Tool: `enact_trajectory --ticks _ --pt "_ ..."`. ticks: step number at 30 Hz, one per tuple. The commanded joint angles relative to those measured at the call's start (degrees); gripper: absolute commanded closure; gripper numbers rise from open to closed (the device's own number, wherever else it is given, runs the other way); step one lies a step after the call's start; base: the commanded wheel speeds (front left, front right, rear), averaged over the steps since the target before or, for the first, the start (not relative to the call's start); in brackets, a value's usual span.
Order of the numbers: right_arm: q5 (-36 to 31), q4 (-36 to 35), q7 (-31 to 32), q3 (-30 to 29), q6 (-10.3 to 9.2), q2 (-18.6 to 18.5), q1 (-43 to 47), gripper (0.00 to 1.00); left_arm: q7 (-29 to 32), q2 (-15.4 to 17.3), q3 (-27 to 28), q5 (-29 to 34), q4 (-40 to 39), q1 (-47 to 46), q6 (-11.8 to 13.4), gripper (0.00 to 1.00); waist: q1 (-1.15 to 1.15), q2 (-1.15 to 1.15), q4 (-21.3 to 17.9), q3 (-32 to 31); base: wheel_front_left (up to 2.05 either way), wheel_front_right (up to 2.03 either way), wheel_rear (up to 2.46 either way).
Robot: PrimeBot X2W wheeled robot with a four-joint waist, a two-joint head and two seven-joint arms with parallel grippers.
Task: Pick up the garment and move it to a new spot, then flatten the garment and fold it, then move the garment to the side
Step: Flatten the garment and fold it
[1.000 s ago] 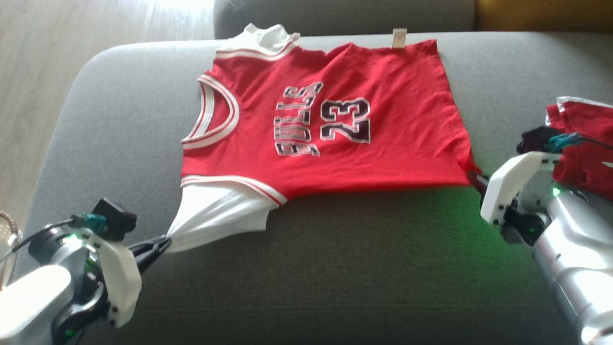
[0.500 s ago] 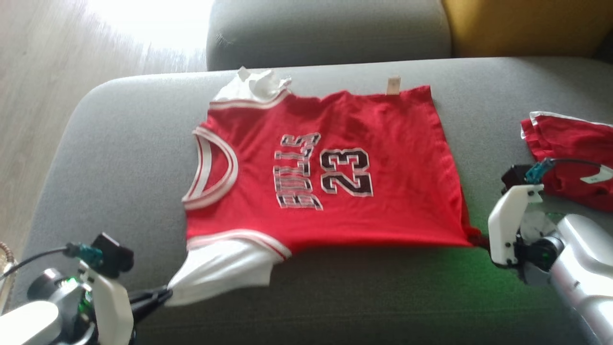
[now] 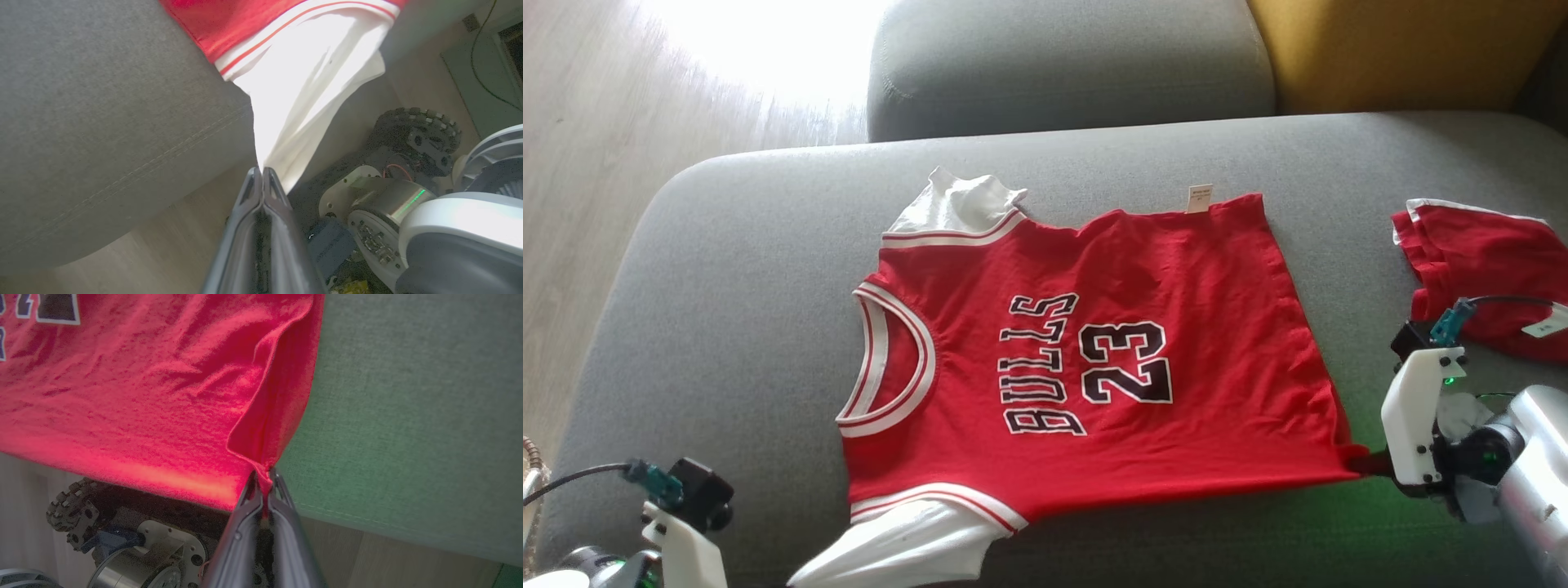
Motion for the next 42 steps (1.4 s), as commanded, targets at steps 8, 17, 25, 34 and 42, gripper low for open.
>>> enact_trajectory --ticks 8,17,25,34,42 --pt "0.5 -5.8 0.9 -1.9 -0.02 -2.5 1.2 1.0 -2.7 3.1 3.4 -2.6 -4.0 -3.6 0.1 1.0 0.0 0.0 -0.2 0.7 0.0 0.0 0.0" --pt "-0.8 -7.2 -3.5 -5.5 -0.02 -1.1 -0.6 1.0 -7.8 2.0 6.3 -2.3 -3.2 -7.6 0.1 1.0 0.0 0.0 -0.7 2.7 0.0 0.0 0.0" --pt "-3.0 -5.6 -9.4 -8.2 -0.02 1.5 -3.3 1.0 -11.5 -0.6 7.8 -1.4 0.0 -10.8 0.1 1.0 0.0 0.0 -1.1 4.9 0.0 0.0 0.0" --pt "-4.3 -2.8 -15.3 -9.4 -0.02 4.5 -6.5 1.0 -14.7 -5.0 8.6 0.7 5.8 -14.1 0.1 1.0 0.0 0.0 -1.2 8.2 0.0 0.0 0.0" --pt "-4.8 0.3 -19.6 -10.0 -0.02 5.9 -8.8 1.0 -16.8 -8.6 9.1 3.0 12.1 -16.9 0.4 1.0 0.0 0.0 -1.2 10.5 0.0 0.0 0.0"
